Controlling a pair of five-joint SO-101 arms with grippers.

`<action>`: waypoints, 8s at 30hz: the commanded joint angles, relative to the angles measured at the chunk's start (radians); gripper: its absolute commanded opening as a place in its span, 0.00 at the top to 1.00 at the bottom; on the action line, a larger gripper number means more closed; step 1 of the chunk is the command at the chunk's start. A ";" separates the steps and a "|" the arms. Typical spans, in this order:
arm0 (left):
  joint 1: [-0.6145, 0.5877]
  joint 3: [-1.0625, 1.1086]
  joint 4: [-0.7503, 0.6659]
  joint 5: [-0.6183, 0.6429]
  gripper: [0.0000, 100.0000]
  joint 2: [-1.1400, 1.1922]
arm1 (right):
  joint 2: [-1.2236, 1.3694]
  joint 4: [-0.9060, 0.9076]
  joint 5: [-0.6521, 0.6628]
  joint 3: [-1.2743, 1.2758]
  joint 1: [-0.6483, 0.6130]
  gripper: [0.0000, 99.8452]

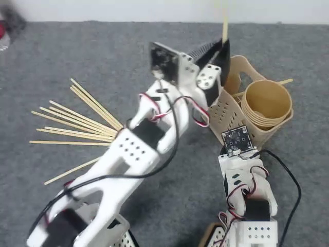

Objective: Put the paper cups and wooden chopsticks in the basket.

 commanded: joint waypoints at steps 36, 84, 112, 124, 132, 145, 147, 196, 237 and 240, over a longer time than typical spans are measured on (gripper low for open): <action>-0.342 -0.242 0.959 0.032 0.78 -0.270 | -0.013 -0.044 -0.002 -0.005 0.016 0.99; -0.890 -1.107 1.534 0.328 0.80 1.102 | -0.013 -0.036 -0.003 0.020 0.015 0.99; -0.994 -1.486 1.718 0.430 0.87 1.438 | -0.013 -0.036 -0.002 0.015 0.015 0.99; -0.901 -1.474 1.717 0.258 0.99 1.444 | -0.013 -0.036 -0.002 0.017 0.015 0.99; -0.859 -1.472 1.718 0.258 0.99 1.387 | -0.013 -0.036 -0.002 0.015 0.015 0.99; -0.580 -1.181 1.718 0.259 0.99 0.730 | -0.013 -0.036 -0.002 0.015 0.015 0.99; -0.511 -1.132 1.717 0.258 0.99 0.597 | -0.013 -0.036 -0.002 0.015 0.015 0.99; -0.012 -0.628 0.477 -0.118 0.81 0.407 | -0.013 -0.065 0.000 0.021 0.016 0.99; -1.105 -0.659 1.533 0.235 0.96 0.738 | -0.013 -0.062 -0.002 0.038 0.015 0.99; -1.102 -0.690 1.502 0.255 0.96 0.781 | -0.013 -0.064 -0.002 0.038 0.015 0.99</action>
